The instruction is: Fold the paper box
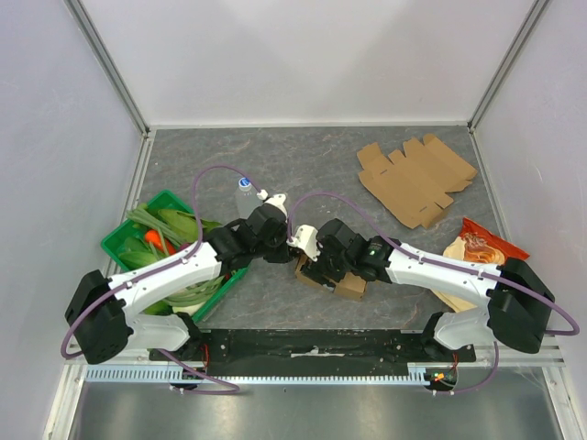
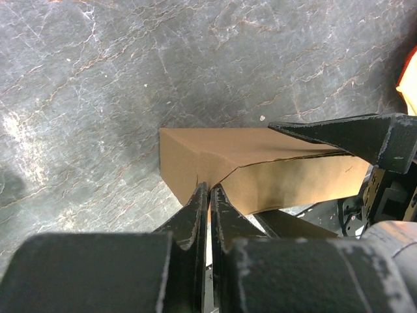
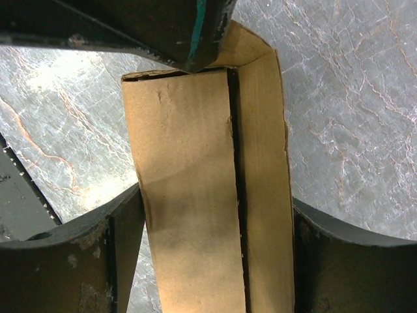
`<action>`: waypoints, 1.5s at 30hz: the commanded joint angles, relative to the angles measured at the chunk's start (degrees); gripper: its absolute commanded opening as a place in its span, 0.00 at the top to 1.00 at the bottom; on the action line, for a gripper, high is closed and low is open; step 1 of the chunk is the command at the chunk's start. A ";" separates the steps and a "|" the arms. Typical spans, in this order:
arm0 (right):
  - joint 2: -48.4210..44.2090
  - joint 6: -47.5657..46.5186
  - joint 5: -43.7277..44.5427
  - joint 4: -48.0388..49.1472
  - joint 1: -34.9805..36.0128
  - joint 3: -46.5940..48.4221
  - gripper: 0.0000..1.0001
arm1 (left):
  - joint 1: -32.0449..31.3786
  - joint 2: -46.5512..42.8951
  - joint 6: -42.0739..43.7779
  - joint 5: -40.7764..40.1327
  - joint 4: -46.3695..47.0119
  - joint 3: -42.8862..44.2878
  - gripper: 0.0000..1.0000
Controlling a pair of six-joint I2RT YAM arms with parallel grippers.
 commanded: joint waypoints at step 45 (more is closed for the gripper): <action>-20.81 27.82 15.25 -18.23 -4.53 8.93 0.02 | -1.73 -4.86 -2.34 1.49 5.21 -7.59 0.98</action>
